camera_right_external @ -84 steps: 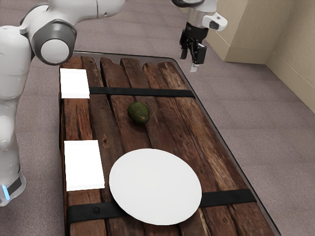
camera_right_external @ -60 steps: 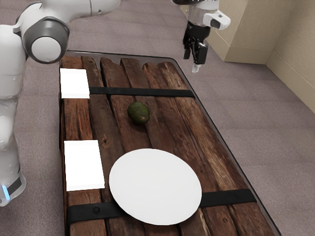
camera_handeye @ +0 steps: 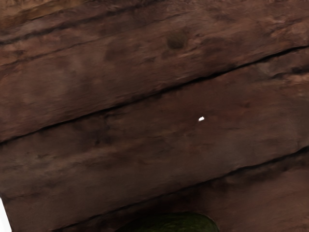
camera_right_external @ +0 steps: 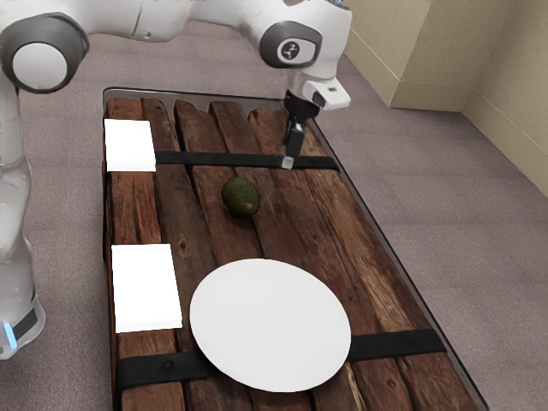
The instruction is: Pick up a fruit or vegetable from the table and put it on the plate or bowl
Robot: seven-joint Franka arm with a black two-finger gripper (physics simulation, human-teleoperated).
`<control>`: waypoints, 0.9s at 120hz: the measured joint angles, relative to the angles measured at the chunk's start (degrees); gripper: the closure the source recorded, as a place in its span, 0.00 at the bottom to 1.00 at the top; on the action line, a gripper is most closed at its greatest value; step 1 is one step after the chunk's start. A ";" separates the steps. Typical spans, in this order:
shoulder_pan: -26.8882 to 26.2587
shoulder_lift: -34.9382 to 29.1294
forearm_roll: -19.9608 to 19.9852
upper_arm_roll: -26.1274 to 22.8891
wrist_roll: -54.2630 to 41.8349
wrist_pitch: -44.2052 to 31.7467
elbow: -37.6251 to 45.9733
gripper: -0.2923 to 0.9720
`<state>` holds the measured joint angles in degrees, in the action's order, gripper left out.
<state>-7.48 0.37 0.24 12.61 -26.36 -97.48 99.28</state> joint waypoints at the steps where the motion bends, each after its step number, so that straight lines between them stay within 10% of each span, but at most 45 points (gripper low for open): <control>1: -0.85 -0.40 -0.02 0.55 -0.30 0.02 0.64 0.23; 26: -13.92 -15.19 -1.20 20.35 -13.07 -3.55 17.14 0.23; 108: -48.67 -19.61 -9.65 51.06 -47.70 -13.78 24.61 0.23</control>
<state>-56.15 -19.25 -9.41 63.67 -74.05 -111.26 123.89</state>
